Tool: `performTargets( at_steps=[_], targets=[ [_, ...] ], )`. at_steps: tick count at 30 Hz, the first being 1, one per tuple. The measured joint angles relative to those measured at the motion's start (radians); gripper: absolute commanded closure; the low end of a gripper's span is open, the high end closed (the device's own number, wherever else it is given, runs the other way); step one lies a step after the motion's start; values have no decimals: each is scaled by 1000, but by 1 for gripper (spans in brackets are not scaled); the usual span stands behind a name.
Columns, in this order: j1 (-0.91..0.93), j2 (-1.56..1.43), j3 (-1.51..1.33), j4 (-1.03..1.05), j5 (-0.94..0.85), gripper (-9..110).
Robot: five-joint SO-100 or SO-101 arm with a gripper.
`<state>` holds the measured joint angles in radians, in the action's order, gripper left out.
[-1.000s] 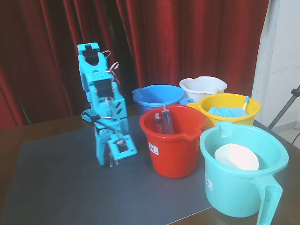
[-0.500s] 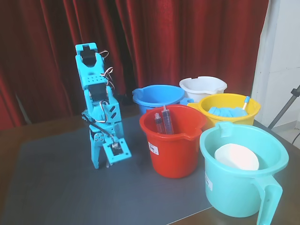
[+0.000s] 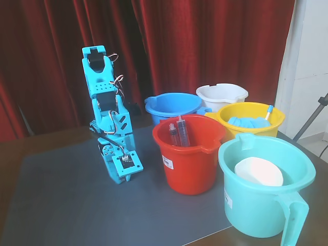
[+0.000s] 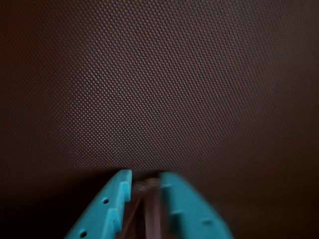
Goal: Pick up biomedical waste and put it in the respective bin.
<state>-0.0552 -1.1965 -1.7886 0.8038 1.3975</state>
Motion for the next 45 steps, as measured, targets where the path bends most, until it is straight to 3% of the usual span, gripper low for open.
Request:
performTargets(
  at_steps=[3, 4, 8, 36, 39, 43, 45],
  targets=[
    [0, -2, -15, -3, -11, 92],
    [0, -3, -31, -12, -11, 84],
    [-15, -9, -77, -9, -21, 78],
    [140, -152, -201, 18, -247, 79],
    [140, -152, -201, 18, -245, 84],
    [140, -152, -201, 12, -249, 102],
    [140, -156, -219, -11, -249, 102]
  ],
)
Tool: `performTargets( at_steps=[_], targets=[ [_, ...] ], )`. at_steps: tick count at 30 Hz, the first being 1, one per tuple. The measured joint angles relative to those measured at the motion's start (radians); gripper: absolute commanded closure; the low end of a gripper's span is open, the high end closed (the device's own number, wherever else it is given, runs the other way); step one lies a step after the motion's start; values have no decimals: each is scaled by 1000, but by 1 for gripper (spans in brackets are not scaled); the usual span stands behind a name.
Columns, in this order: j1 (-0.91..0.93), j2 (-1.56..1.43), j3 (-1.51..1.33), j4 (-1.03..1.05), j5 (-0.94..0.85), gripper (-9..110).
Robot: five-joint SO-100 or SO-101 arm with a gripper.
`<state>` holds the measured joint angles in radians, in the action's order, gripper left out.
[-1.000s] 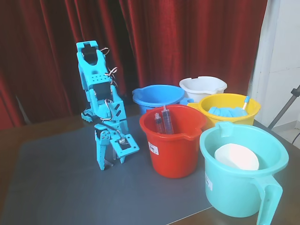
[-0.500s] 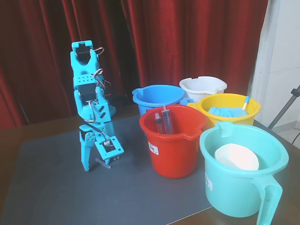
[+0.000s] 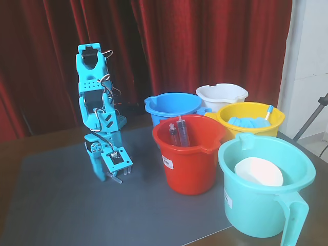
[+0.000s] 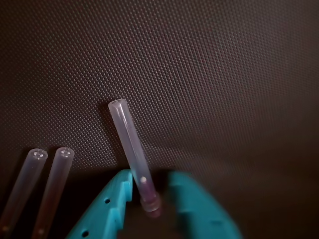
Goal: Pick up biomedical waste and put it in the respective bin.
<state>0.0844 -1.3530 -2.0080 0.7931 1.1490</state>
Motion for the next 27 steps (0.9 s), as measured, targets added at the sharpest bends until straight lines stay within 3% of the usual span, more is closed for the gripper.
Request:
performTargets(
  at_steps=[11, 16, 19, 24, 27],
  targets=[
    [0, -28, -54, -100, 34, 102],
    [14, -20, 87, -38, 51, 102],
    [14, -20, 278, 94, 61, 102],
    [9, -32, 782, 540, 146, 102],
    [-8, -43, 969, 670, 183, 102]
  ],
)
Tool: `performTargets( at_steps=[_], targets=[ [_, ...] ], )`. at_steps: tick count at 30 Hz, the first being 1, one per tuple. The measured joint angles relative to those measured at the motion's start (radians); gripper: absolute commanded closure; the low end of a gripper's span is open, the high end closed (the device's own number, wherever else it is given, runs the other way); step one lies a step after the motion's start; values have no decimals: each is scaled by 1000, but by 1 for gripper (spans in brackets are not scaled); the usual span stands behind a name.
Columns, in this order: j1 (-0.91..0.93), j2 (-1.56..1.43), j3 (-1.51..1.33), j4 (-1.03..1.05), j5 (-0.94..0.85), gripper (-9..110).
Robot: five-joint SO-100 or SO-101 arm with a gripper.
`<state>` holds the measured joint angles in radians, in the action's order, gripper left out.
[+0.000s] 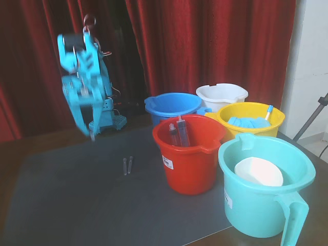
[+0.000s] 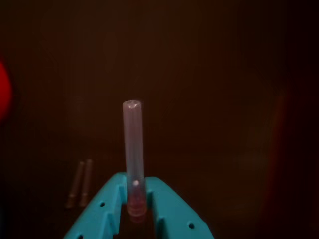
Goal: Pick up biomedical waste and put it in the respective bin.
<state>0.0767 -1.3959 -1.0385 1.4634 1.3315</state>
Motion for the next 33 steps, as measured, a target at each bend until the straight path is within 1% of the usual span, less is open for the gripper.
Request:
performTargets(
  at_steps=[1, 3, 5, 6, 8, 12, 17, 21, 27, 33],
  targets=[
    [-41, -2, 106, 72, 40, 102],
    [-160, -15, 282, 124, 150, 102],
    [-230, -15, 348, 133, 204, 102],
    [-279, -15, 393, 137, 273, 102],
    [-374, -15, 456, 140, 339, 102],
    [-555, -17, 495, 141, 479, 102],
    [-736, -12, 486, 121, 522, 102],
    [-796, 29, 486, 81, 523, 102],
    [-907, 152, 486, -55, 580, 102],
    [-946, 262, 485, -133, 583, 102]
  ],
)
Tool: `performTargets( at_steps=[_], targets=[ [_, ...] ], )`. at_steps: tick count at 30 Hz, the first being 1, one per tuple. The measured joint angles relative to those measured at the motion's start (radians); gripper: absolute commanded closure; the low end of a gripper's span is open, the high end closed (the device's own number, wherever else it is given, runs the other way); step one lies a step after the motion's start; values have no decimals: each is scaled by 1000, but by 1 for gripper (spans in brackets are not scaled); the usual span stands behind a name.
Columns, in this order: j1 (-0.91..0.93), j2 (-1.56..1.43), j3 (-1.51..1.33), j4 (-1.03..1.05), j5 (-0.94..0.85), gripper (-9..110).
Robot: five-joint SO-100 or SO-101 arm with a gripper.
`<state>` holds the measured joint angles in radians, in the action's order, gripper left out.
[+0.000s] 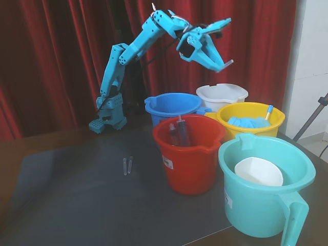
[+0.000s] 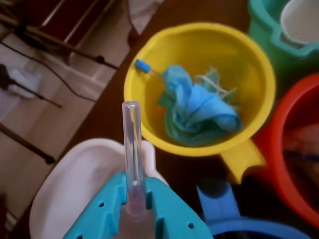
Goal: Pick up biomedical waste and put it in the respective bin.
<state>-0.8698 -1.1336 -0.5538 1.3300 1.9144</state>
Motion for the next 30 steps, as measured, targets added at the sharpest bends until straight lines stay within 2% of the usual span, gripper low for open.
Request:
performTargets(
  at_steps=[21, 27, 30],
  targets=[
    [-103, -34, -12, 166, -3, 101],
    [-129, -34, -12, 166, -63, 86],
    [-132, -48, -12, 166, -43, 86]
  ],
)
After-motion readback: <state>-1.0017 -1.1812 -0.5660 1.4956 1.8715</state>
